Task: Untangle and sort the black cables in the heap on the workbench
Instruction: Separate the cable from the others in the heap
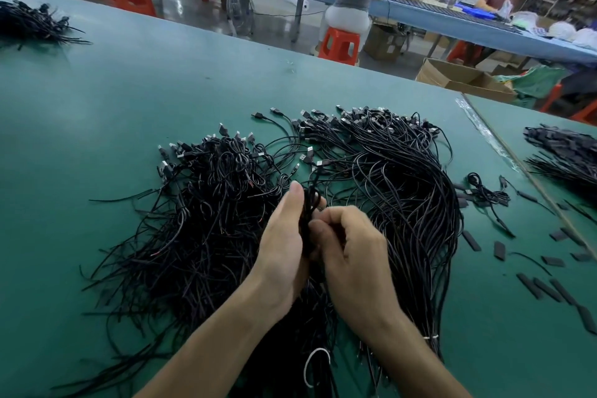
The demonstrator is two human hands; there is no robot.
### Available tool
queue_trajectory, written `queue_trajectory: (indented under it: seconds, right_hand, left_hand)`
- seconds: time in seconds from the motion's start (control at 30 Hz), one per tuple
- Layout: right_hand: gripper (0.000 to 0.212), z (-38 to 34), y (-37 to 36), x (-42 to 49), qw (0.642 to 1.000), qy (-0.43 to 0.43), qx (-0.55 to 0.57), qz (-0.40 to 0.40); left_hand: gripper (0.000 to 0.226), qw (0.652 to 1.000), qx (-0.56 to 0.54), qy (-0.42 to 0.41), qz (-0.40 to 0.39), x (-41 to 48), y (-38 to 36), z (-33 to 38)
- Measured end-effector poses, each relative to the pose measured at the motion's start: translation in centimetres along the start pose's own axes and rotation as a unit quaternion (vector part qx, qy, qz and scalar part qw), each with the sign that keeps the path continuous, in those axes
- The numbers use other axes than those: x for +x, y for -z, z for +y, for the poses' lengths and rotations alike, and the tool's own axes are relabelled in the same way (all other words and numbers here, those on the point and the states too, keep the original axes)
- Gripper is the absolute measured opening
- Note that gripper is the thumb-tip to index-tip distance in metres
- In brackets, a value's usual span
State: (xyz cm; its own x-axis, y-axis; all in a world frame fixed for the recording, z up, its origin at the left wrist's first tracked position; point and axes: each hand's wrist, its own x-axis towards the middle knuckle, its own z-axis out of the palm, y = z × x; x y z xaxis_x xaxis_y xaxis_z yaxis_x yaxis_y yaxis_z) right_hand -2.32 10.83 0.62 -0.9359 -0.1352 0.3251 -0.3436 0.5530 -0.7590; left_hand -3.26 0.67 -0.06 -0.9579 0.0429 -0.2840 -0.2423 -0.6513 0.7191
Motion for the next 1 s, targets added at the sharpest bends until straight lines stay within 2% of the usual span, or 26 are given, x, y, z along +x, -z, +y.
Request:
queue_trajectory:
  seconds: [0.1, 0.23, 0.33, 0.4, 0.43, 0.47, 0.53, 0.6, 0.73, 0.83, 1.0]
  right_hand:
    - [0.014, -0.6, -0.7, -0.4, 0.993, -0.046, 0.107, -0.017]
    - [0.016, -1.1, 0.0, 0.1, 0.972, -0.091, 0.203, -0.076]
    - [0.018, -0.9, 0.5, 0.3, 0.957, -0.115, 0.248, -0.100]
    - [0.018, -0.6, 0.9, 0.3, 0.949, -0.128, 0.268, -0.106]
    - [0.019, -0.3, 1.1, 0.4, 0.947, -0.131, 0.274, -0.104]
    - [0.020, 0.0, 1.3, 0.4, 0.945, -0.135, 0.280, -0.099]
    - [0.026, 0.5, 1.5, 0.6, 0.944, -0.147, 0.285, -0.084]
    - [0.028, 0.9, 1.6, 0.8, 0.944, -0.150, 0.282, -0.078]
    - [0.023, 1.4, 2.0, 1.2, 0.966, -0.113, 0.226, -0.051]
    - [0.020, 1.8, 2.1, 1.4, 0.979, -0.093, 0.178, -0.041]
    - [0.014, 2.1, 2.6, 1.8, 0.991, -0.071, 0.105, -0.031]
  left_hand:
    - [0.045, 0.997, -0.032, -0.071, 0.001, -0.2, 0.2, 0.5]
    - [0.027, 0.985, -0.022, -0.151, -0.077, 0.2, 1.0, 1.1]
    - [0.017, 0.968, 0.076, -0.198, -0.133, 0.2, 1.6, 0.9]
    - [0.007, 0.951, 0.156, -0.224, -0.143, 0.3, 1.8, 0.7]
    - [0.012, 0.941, 0.194, -0.237, -0.142, 0.3, 1.8, 0.7]
    - [0.026, 0.928, 0.236, -0.250, -0.141, 0.3, 1.9, 0.6]
    - [0.055, 0.905, 0.304, -0.267, -0.134, 0.6, 2.1, 0.4]
    - [0.064, 0.894, 0.333, -0.274, -0.125, 0.7, 2.2, 0.3]
    - [0.063, 0.894, 0.354, -0.260, -0.089, 1.0, 2.7, 0.4]
    - [0.050, 0.905, 0.338, -0.246, -0.083, 1.1, 2.8, 0.6]
    - [0.032, 0.878, 0.388, -0.277, -0.050, 1.1, 3.1, 1.0]
